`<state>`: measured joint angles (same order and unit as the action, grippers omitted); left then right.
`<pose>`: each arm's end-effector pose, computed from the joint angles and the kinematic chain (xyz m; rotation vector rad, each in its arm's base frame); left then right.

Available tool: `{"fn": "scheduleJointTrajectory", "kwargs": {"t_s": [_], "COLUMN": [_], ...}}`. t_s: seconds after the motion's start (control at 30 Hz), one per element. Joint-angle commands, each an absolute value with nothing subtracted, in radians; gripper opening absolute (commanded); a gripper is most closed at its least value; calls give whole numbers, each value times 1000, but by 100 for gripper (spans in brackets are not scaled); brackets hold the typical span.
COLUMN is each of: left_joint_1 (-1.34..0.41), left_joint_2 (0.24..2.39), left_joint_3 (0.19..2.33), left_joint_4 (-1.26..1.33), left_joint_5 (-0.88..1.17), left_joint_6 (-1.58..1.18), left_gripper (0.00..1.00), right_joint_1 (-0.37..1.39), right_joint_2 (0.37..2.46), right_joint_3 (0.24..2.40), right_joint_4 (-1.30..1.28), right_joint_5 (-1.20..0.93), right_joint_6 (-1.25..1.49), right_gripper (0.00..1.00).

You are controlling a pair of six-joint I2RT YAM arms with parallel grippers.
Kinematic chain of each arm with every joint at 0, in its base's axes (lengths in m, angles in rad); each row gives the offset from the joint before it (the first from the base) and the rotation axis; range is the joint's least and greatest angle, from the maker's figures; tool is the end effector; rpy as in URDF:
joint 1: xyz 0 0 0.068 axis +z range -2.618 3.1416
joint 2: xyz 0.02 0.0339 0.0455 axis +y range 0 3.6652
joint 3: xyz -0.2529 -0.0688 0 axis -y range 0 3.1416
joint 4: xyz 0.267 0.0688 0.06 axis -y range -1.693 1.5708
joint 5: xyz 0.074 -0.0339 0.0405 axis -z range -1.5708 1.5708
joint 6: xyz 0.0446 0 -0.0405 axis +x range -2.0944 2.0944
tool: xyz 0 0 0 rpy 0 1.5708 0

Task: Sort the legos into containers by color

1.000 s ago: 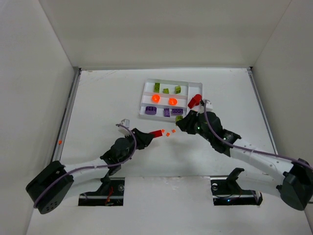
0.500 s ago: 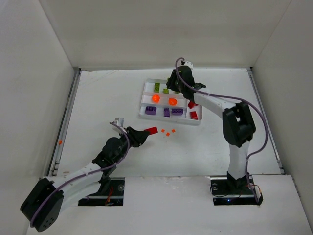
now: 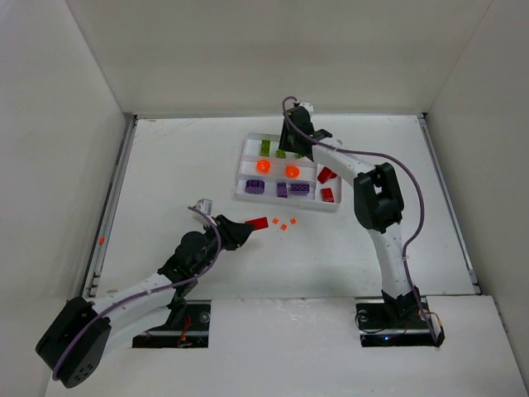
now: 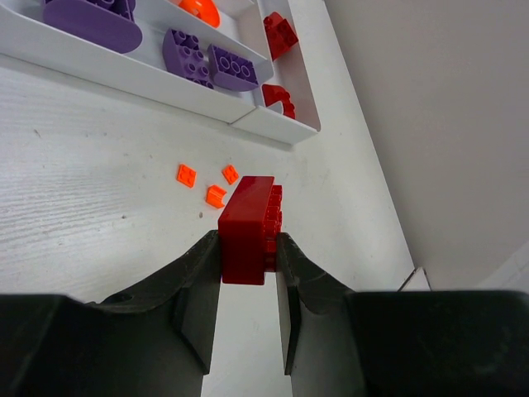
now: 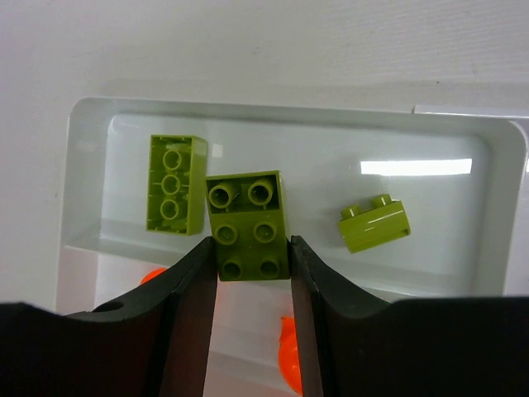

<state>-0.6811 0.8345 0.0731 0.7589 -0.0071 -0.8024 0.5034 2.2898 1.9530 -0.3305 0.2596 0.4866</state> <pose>0.1582 -0.1278 0.1598 -0.1088 1.6922 -1.1383 0.4876 0.2555 0.1997 0.1219 2.2207 0.2566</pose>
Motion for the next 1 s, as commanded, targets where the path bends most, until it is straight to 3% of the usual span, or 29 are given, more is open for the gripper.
{"fn": "scheduleJointTrajectory", "kwargs": {"t_s": [0.0, 0.1, 0.37, 0.6, 0.7, 0.73, 0.8, 0.83, 0.97], "left_joint_1": [-686, -676, -680, -725, -783, -806, -860, -873, -915], "left_joint_2": [833, 850, 897, 940, 997, 1024, 1107, 1139, 1326], "left_joint_3": [71, 72, 81, 158, 241, 276, 375, 409, 601], "left_joint_4": [827, 827, 850, 809, 775, 763, 732, 723, 681], "left_joint_5": [8, 9, -2, -28, -63, -75, -89, -92, -120], "left_joint_6": [-802, -804, -792, -782, -759, -747, -707, -689, -623], "left_gripper": [16, 16, 16, 16, 16, 16, 16, 16, 16], "right_joint_1": [492, 487, 487, 499, 510, 512, 509, 510, 509], "right_joint_2": [2313, 2318, 2252, 1969, 1765, 1697, 1551, 1495, 1289], "right_joint_3": [2008, 2009, 1982, 1733, 1470, 1378, 1185, 1104, 817], "right_joint_4": [-374, -370, -348, -217, -79, -34, 32, 52, 107], "right_joint_5": [317, 324, 344, 336, 348, 354, 379, 397, 474], "right_joint_6": [459, 454, 460, 465, 489, 501, 534, 551, 612], "right_gripper": [34, 37, 65, 66, 58, 50, 25, 19, 17]}}
